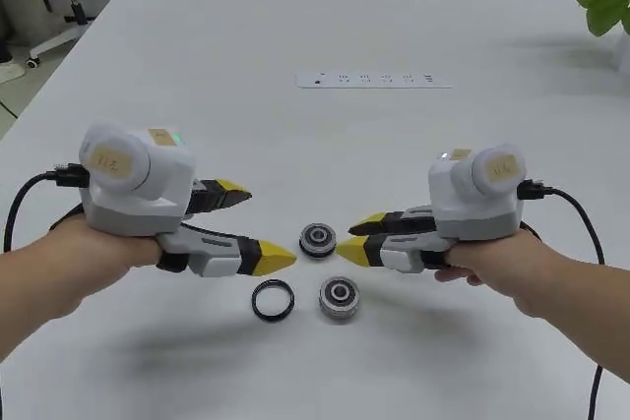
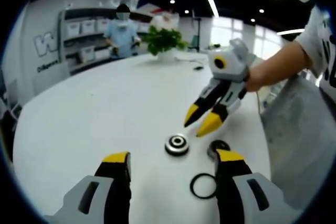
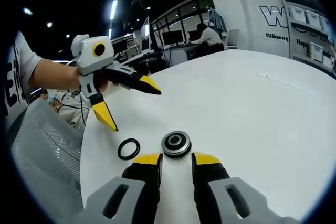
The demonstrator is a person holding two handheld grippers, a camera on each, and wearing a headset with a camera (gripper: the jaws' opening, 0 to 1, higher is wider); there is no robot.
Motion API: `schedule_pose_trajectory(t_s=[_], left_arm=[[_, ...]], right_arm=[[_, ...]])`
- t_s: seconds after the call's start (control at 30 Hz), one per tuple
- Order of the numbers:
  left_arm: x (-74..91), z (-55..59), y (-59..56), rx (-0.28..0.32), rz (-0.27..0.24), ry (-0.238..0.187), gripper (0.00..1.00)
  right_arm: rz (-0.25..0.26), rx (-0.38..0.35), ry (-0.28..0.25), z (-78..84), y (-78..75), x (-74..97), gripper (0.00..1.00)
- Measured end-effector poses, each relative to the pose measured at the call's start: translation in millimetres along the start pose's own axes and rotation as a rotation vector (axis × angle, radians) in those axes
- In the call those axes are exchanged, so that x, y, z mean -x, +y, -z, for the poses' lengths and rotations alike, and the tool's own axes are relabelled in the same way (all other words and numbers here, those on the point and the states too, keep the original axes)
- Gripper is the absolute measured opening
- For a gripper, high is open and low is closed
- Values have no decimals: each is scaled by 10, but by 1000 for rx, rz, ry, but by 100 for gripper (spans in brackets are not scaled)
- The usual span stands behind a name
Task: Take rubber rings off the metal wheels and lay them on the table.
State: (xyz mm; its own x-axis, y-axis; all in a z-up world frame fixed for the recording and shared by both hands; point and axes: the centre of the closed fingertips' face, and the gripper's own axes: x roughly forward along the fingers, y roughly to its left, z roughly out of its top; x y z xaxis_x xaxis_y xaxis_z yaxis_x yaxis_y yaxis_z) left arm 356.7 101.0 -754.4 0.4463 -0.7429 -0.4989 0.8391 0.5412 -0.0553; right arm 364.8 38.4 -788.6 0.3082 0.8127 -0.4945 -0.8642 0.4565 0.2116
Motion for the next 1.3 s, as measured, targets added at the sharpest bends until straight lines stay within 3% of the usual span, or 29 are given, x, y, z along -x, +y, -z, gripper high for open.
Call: schedule_pose_trajectory(t_s=[0.33,1.3], left_arm=[[-103,35,-24,4,17,16,61],[-363,103,-103,-28,56,57,44]], right_arm=[[1,21,27,90,-4,-53,20],[7,38,7,100,21,-127,21]])
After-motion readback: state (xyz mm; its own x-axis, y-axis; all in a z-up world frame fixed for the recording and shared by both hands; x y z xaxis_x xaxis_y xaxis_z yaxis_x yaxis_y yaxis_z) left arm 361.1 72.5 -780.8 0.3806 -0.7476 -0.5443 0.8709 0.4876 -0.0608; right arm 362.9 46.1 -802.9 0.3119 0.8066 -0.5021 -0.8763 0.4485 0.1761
